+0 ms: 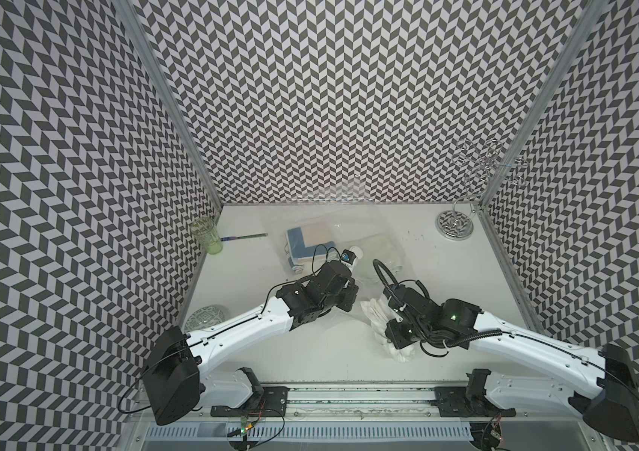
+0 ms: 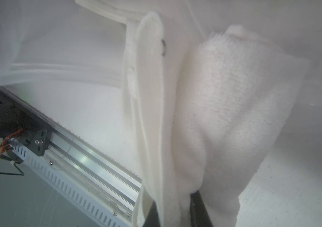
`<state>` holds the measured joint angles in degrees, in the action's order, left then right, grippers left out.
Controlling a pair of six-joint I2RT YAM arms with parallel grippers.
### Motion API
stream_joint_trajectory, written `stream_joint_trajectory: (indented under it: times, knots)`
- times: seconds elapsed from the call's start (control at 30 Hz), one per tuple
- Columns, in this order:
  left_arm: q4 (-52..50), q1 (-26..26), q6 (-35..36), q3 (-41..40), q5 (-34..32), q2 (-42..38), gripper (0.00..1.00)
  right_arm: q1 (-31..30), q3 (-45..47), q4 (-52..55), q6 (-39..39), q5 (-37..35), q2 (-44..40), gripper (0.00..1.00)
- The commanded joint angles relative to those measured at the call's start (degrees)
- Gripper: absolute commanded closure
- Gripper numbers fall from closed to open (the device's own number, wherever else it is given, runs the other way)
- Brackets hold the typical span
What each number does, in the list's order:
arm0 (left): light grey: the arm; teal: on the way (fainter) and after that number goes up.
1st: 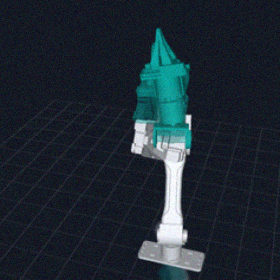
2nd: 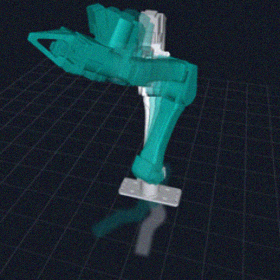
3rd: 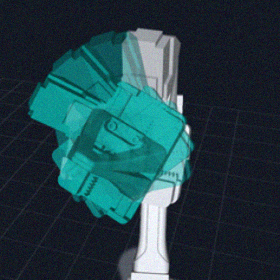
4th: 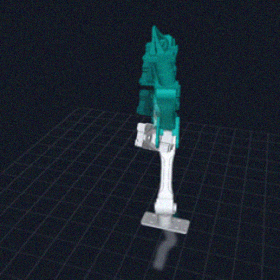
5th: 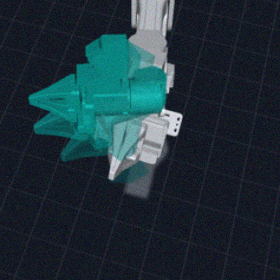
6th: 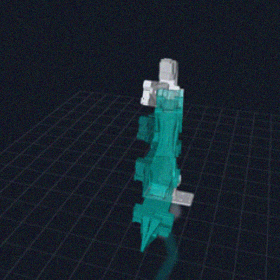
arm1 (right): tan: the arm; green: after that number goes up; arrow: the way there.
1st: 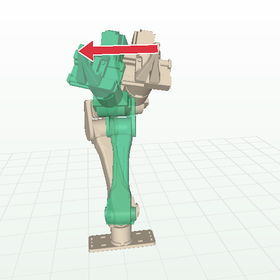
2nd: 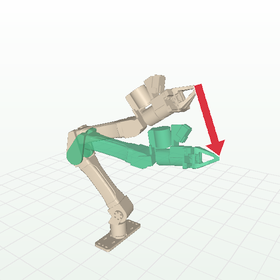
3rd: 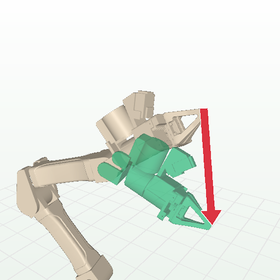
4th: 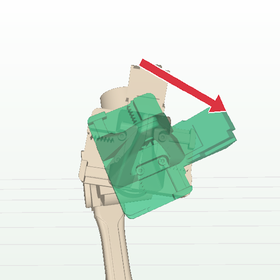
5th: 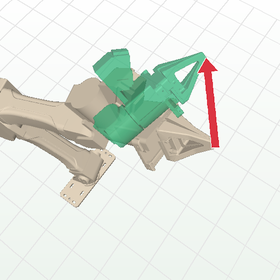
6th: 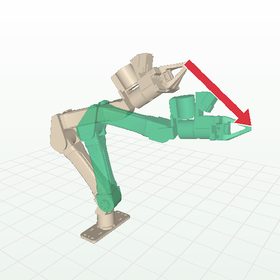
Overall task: Place the folded towel into the vacuum bag
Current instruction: Open the vacuum bag at the center of the board.
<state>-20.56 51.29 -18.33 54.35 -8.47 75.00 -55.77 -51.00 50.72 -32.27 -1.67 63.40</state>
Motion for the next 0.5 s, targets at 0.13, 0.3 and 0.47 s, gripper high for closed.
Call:
stream_joint_trajectory:
  times: [0.13, 0.3, 0.47]
  knots:
    - [1.92, -0.55, 0.05, 1.98, 3.78, 0.37, 1.00, 0.93, -7.62, 7.45, -2.35, -10.11, -4.08, 1.00]
    - [3.78, 0.26, -2.38, -3.20, 6.68, -0.16, 0.95, 1.39, -9.81, 8.08, -1.76, -13.38, -2.52, 1.00]
    - [5.17, 2.78, -4.02, -5.66, 6.65, 1.82, 0.81, 6.46, -6.61, 3.97, 0.38, -9.79, -3.69, 1.00]
